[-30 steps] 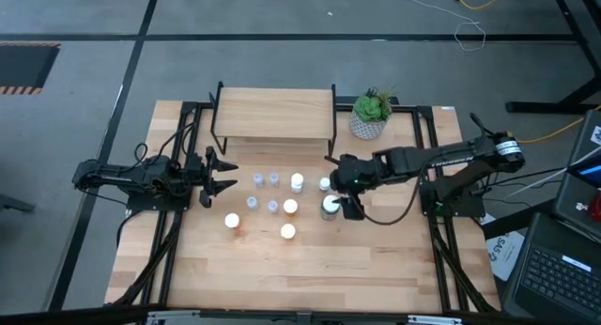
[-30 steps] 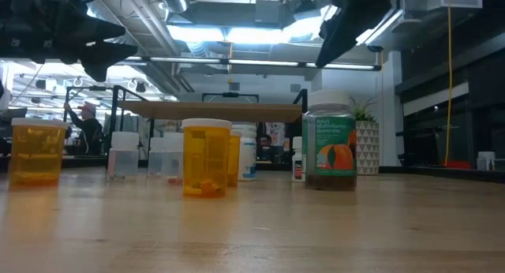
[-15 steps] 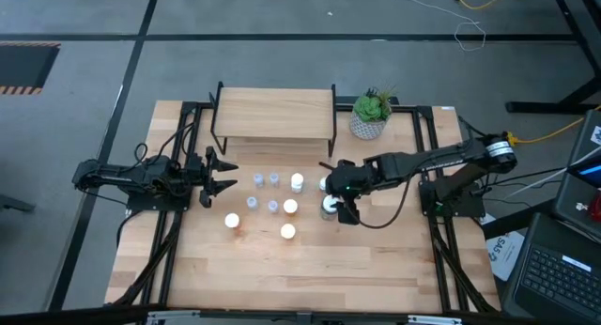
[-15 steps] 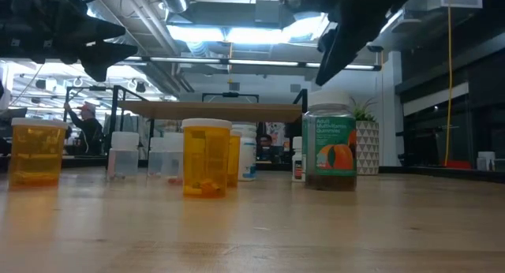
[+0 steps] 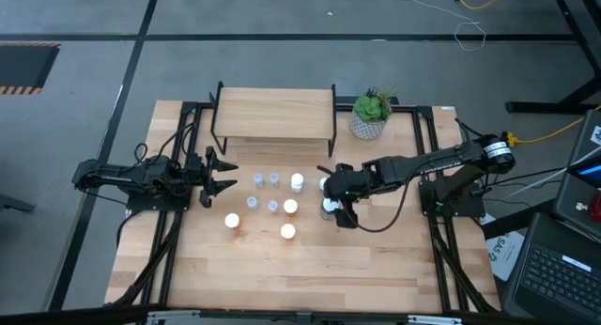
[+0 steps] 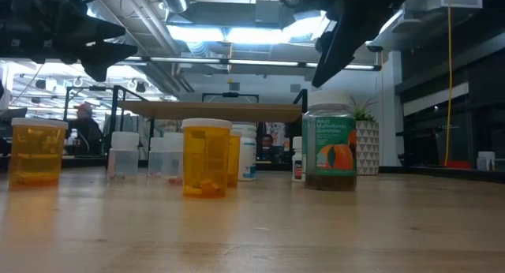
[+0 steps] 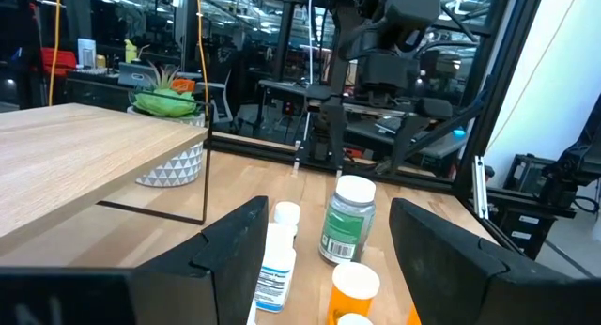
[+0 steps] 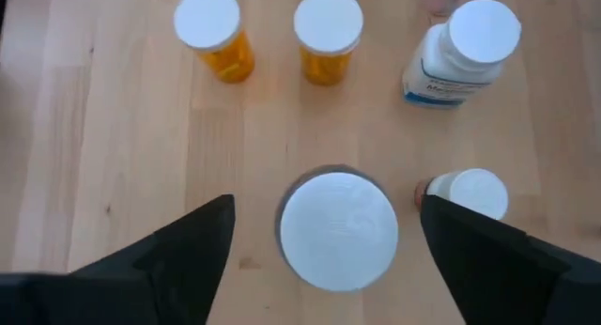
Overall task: Pick and place medicine bottles onto shelf by color
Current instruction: Put the green pill bottle on the shelf
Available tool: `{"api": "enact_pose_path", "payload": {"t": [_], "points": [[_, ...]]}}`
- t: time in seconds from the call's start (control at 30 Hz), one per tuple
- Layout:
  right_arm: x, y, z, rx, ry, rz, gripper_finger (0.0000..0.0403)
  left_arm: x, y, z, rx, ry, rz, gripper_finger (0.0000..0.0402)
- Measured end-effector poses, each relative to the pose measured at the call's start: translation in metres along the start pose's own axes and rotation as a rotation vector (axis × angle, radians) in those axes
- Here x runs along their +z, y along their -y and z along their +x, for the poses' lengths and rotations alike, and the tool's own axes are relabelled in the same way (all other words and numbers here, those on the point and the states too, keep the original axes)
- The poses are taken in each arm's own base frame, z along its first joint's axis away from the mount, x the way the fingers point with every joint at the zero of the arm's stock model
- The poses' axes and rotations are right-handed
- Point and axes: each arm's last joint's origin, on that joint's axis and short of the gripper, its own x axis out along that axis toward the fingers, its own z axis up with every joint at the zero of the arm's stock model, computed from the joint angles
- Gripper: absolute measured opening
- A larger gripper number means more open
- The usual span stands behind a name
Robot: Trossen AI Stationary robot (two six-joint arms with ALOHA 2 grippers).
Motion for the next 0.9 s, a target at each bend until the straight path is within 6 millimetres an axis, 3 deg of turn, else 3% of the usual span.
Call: {"api": "enact_pose_path", "payload": {"t": [0.67, 0.9], "points": [[-0.007, 0.001, 0.034, -0.066, -0.114, -0.008, 0.0347, 0.0, 0.0, 0.0, 0.0, 0.001, 0.0, 0.0219], [-0.007, 0.001, 0.035, -0.069, -0.118, 0.036, 0.029, 0.0, 0.0, 0.0, 0.0, 0.001, 0.0, 0.0219]]}}
